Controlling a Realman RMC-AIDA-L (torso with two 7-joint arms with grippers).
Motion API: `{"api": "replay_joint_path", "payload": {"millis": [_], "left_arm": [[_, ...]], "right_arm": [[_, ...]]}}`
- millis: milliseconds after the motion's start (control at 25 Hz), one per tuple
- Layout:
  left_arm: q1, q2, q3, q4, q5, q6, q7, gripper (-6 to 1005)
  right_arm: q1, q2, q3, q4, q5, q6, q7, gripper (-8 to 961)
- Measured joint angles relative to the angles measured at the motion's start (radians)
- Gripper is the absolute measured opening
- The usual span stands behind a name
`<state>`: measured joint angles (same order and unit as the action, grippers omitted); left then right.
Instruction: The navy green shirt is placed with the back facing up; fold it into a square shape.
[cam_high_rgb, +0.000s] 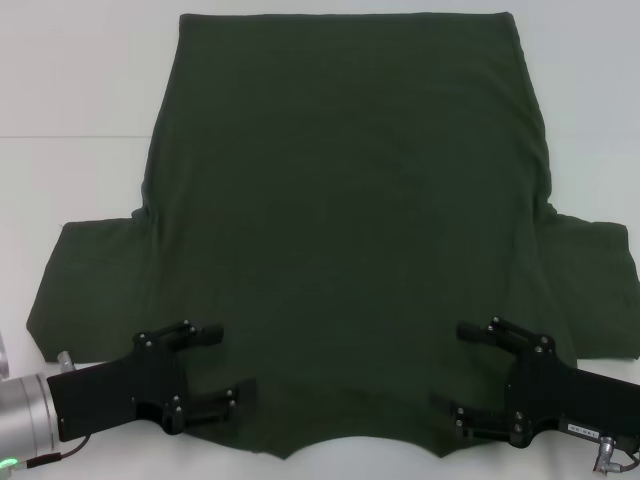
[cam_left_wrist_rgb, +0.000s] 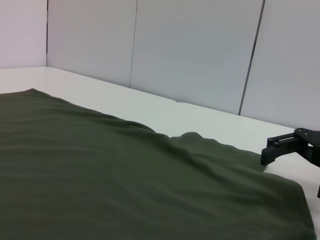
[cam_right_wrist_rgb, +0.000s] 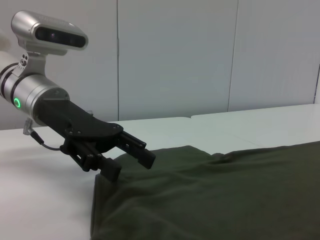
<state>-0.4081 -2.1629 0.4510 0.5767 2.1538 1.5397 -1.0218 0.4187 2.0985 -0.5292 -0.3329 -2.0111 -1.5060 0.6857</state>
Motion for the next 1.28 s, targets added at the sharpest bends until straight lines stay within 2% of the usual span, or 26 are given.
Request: {"api": "replay_joint_path", "payload": {"millis": [480,640,880,1080,1280], "left_arm": [[0.002,0.000,0.000,0.000,-0.004,-0.001,-0.011,837],[-0.001,0.004,-0.001,0.003,-0.056,-0.001,-0.155,836],[-0.034,0.042,0.005,0.034,-0.067,0.007,-0.501,834],[-0.059,0.093,0.016,0.069,-0.043,0.005,-0.793,832],[-0.082,0.123,0.016,0.219,0.083,0.042,-1.089,831]], "right_arm": [[0.000,0.000,0.000,0.000,0.000,-0.001,0.000,941],[0.000,0.000,0.000,0.000,0.000,-0.001,0.000,940],[-0.001,0.001,0.000,0.000,0.000,-0.003,0.000,941],[-0.003,0.002,0.000,0.000,0.004,-0.004,0.000,941],[-0.001,0.002,0.000,0.000,0.005,-0.004,0.003,940]]}}
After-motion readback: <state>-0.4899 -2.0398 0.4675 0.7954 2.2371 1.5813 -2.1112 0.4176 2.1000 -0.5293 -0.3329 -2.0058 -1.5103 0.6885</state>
